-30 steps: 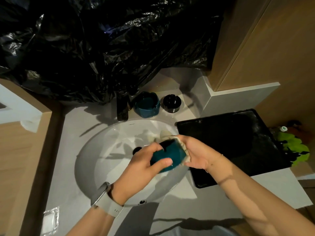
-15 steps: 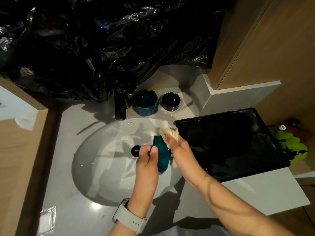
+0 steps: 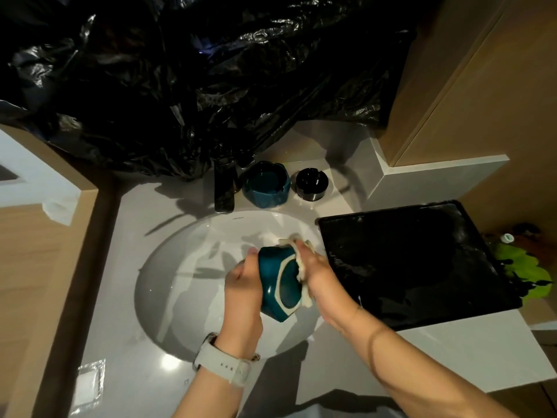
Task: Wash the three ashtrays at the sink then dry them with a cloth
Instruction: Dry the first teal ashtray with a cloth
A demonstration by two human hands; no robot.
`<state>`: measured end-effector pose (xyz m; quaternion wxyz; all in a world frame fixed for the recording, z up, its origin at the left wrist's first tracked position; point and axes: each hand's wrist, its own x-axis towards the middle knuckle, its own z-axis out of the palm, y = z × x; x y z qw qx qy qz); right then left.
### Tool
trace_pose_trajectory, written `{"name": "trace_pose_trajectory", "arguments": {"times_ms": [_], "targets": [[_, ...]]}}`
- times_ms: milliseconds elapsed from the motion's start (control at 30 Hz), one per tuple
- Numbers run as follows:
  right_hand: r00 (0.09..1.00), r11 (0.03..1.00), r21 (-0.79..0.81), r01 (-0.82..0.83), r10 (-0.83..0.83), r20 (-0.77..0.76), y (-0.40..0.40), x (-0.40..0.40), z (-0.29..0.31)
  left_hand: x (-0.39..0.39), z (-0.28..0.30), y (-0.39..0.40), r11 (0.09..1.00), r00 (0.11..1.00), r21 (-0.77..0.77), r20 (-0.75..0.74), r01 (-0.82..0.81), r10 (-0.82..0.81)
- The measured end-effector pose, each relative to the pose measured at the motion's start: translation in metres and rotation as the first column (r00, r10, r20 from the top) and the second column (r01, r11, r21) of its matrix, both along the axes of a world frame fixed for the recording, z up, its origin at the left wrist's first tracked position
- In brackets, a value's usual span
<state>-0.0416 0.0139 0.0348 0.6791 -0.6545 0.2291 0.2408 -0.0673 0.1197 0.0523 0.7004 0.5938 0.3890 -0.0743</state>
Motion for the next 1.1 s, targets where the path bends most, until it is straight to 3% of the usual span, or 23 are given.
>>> {"name": "trace_pose_trajectory", "arguments": {"times_ms": [67, 100, 133, 200, 233, 433, 500, 633, 833, 900, 1000, 1100], "targets": [[0.979, 0.988, -0.150, -0.036, 0.065, 0.194, 0.005, -0.027, -0.002, 0.006, -0.004, 0.010, 0.971, 0.995, -0.225, -0.073, -0.077, 0.062], [0.922, 0.955, -0.284, -0.083, 0.182, 0.341, 0.006, -0.042, -0.001, 0.006, -0.008, 0.012, 0.944, 0.992, -0.317, -0.103, -0.097, 0.067], [0.830, 0.880, -0.457, -0.132, 0.350, 0.434, 0.007, -0.053, 0.000, 0.004, -0.010, 0.012, 0.918, 0.989, -0.380, -0.132, -0.117, 0.071], [0.630, 0.617, -0.776, -0.133, 0.657, 0.414, 0.007, -0.054, -0.005, 0.000, -0.015, 0.007, 0.881, 0.977, -0.449, -0.203, -0.152, 0.065], [0.555, 0.523, -0.845, -0.106, 0.737, 0.386, 0.007, -0.048, -0.003, 0.000, -0.017, 0.004, 0.865, 0.970, -0.472, -0.236, -0.171, 0.063], [0.328, 0.328, -0.934, -0.143, 0.906, 0.268, -0.019, -0.034, -0.006, 0.012, -0.015, 0.013, 0.832, 0.971, -0.508, -0.193, -0.223, 0.142], [0.264, 0.375, -0.897, -0.233, 0.912, 0.313, -0.024, -0.052, -0.011, 0.013, -0.019, 0.021, 0.859, 0.969, -0.450, -0.146, -0.245, 0.200], [0.379, 0.558, -0.717, -0.419, 0.825, 0.420, -0.014, -0.045, -0.010, 0.005, -0.021, 0.012, 0.891, 0.975, -0.397, -0.106, -0.221, 0.195], [0.409, 0.547, -0.769, -0.330, 0.817, 0.406, -0.021, -0.035, -0.008, 0.010, -0.017, 0.015, 0.859, 0.960, -0.429, -0.096, -0.280, 0.265], [0.453, 0.623, -0.691, -0.365, 0.768, 0.453, -0.020, -0.054, -0.004, 0.008, -0.019, 0.017, 0.873, 0.957, -0.394, -0.075, -0.287, 0.281], [0.535, 0.725, -0.534, -0.435, 0.685, 0.494, -0.009, -0.052, 0.001, 0.001, -0.022, 0.008, 0.887, 0.976, -0.407, -0.076, -0.216, 0.203], [0.554, 0.708, -0.583, -0.398, 0.692, 0.463, -0.013, -0.023, -0.007, 0.002, -0.017, 0.000, 0.894, 0.988, -0.422, -0.092, -0.150, 0.123]]}}
